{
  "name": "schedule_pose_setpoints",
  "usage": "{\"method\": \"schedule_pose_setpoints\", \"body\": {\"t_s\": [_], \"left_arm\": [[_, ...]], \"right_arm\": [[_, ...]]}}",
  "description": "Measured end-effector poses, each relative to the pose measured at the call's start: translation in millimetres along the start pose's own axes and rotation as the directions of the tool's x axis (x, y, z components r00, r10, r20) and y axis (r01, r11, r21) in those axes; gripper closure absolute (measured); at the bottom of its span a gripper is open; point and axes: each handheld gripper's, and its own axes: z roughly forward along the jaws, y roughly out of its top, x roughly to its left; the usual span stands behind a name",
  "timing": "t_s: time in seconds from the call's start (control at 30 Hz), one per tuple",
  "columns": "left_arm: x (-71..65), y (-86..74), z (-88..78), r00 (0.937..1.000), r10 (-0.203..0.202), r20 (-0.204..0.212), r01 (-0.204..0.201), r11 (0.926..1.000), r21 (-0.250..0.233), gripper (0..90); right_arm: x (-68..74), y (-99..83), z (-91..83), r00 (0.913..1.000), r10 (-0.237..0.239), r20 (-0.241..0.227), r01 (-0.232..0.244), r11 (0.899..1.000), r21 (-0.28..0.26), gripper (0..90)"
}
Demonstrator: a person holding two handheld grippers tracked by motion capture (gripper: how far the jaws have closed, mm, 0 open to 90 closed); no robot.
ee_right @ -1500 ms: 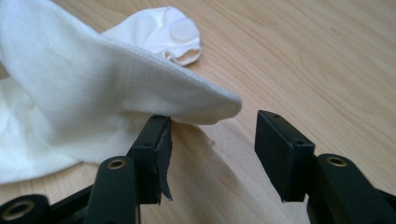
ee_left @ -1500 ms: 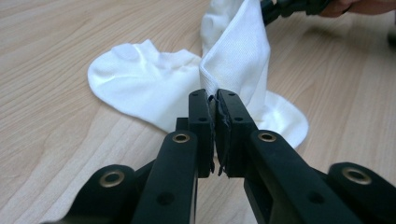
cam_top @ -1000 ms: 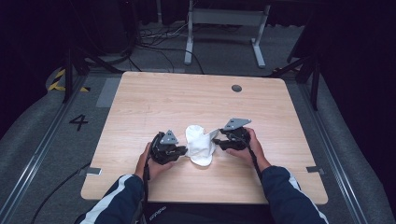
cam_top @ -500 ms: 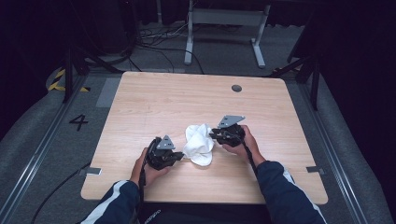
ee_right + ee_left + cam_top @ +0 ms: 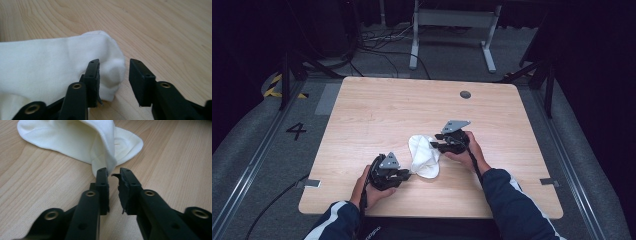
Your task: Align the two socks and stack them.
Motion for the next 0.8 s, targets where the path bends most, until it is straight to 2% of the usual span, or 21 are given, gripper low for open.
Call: {"method": "schedule_pose_setpoints", "body": {"t_s": [0.07, 0.1, 0.2, 0.27, 0.37, 0.47, 0.53, 0.57, 0.6, 0.67, 0.8], "left_arm": [[-3.8, 2.7, -0.7, 0.9996, 0.001, -0.029, -0.002, 1.0, -0.004, 61.2], [-4.6, 4.2, -0.5, 0.9997, 0.005, -0.023, -0.005, 1.0, -0.003, 57.1], [-3.1, 9.3, 4.6, 0.9991, -0.003, -0.042, 0.002, 1.0, -0.007, 47.7], [-1.6, 10.9, 7.3, 0.9995, -0.017, -0.027, 0.017, 0.9997, -0.016, 47.7], [-3.4, 16.8, 20.8, 0.9996, -0.005, -0.029, 0.005, 0.9999, 0.011, 46.9], [-4.4, 18.2, 25.9, 0.9993, 0.0, -0.037, 0.001, 0.9998, 0.022, 52.2], [-3.6, 19.0, 27.0, 0.999, 0.013, -0.042, -0.012, 0.9997, 0.023, 65.6], [-3.4, 19.0, 27.1, 0.9991, 0.013, -0.04, -0.012, 0.9997, 0.02, 69.0], [-3.1, 18.9, 25.9, 0.9995, 0.013, -0.03, -0.013, 0.9999, 0.011, 76.1], [-3.2, 20.3, 21.5, 0.9997, 0.023, 0.004, -0.023, 0.9997, -0.011, 82.3], [-6.4, 27.1, 1.2, 0.999, 0.017, 0.042, -0.013, 0.9948, -0.101, 83.0]], "right_arm": [[-0.3, -1.4, 7.4, 0.9999, 0.009, -0.006, -0.009, 0.999, 0.037, 56.4], [-0.4, -2.0, 10.4, 1.0, 0.006, -0.004, -0.006, 0.999, 0.045, 55.9], [0.9, -1.8, 14.7, 0.9999, 0.008, -0.008, -0.007, 0.998, 0.061, 58.1], [1.1, -1.4, 15.4, 1.0, -0.001, -0.006, 0.002, 0.998, 0.06, 60.7], [1.3, -1.7, 14.5, 0.9998, 0.006, -0.018, -0.005, 0.999, 0.045, 73.6], [-1.9, -2.9, 8.8, 0.9992, 0.032, -0.023, -0.032, 0.999, 0.019, 78.5], [-3.1, -3.8, 7.5, 0.9992, 0.034, -0.02, -0.033, 0.999, 0.023, 79.6], [-3.5, -5.0, 7.7, 0.9992, 0.038, -0.017, -0.037, 0.999, 0.031, 78.7], [-4.1, -5.8, 8.3, 0.9992, 0.036, -0.015, -0.036, 0.999, 0.034, 75.8], [-4.8, -7.1, 9.0, 0.9991, 0.042, -0.003, -0.042, 0.998, 0.043, 75.9], [-5.6, -7.7, 8.5, 0.9994, 0.031, 0.014, -0.032, 0.998, 0.051, 76.7]]}}
